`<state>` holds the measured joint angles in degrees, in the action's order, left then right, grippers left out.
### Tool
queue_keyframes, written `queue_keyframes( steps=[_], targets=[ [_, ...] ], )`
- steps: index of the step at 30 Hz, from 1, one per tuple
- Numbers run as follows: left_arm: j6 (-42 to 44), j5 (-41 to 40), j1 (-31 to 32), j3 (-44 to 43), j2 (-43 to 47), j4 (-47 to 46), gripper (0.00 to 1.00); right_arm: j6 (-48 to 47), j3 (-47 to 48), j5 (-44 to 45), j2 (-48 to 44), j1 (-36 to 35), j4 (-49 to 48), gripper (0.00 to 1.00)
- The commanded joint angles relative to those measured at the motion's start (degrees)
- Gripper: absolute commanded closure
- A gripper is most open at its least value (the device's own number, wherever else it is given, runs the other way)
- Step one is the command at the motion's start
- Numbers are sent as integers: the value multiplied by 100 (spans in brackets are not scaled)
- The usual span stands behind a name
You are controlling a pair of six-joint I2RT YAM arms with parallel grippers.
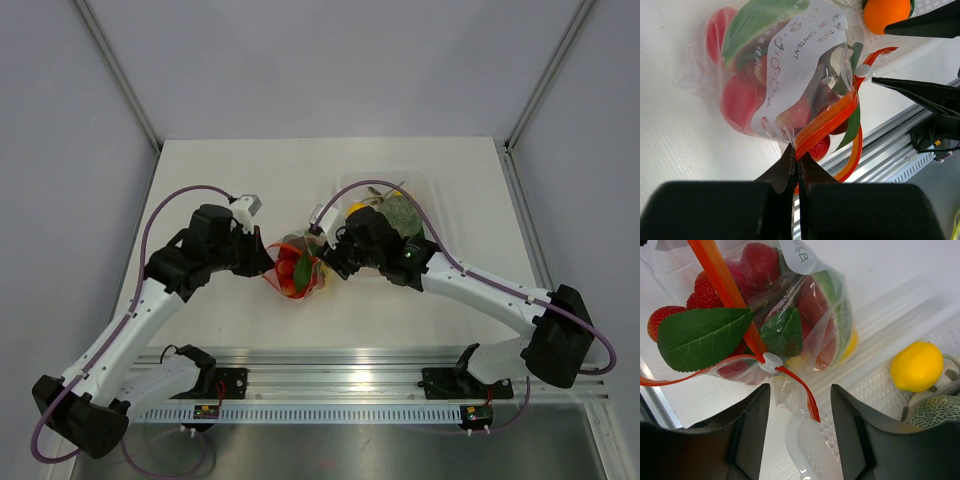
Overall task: Place the food in the zip-top bag and seal the zipper
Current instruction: Zip the zipper food storage bag at the center of the board.
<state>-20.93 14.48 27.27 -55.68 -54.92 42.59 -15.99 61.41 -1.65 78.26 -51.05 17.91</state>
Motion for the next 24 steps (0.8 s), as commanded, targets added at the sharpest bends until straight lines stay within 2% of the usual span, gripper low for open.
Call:
queue_keyframes(
  steps=[1,5,6,8,13,17,24],
  targets=[
    [89,99,-37,-215,-28,-339,100,-423,275,-116,75,-19,-227,41],
    [115,90,-63,-259,-28,-313,100,-449,407,-169,339,-19,-130,54],
    [115,73,-72,-268,-28,-295,100,-432,416,-204,400,-19,-165,74],
    [124,29,-107,-285,-46,-286,100,-379,372,-195,410,-19,-200,98],
    [150,-15,-248,-321,-37,-242,100,-212,83,33,155,-19,-428,100],
    [194,-103,-362,-347,-45,-190,100,-28,-392,86,-450,-19,-858,100],
    [221,-147,-582,-487,-186,-181,100,456,-1490,-537,-1304,-19,-2289,100]
  ],
)
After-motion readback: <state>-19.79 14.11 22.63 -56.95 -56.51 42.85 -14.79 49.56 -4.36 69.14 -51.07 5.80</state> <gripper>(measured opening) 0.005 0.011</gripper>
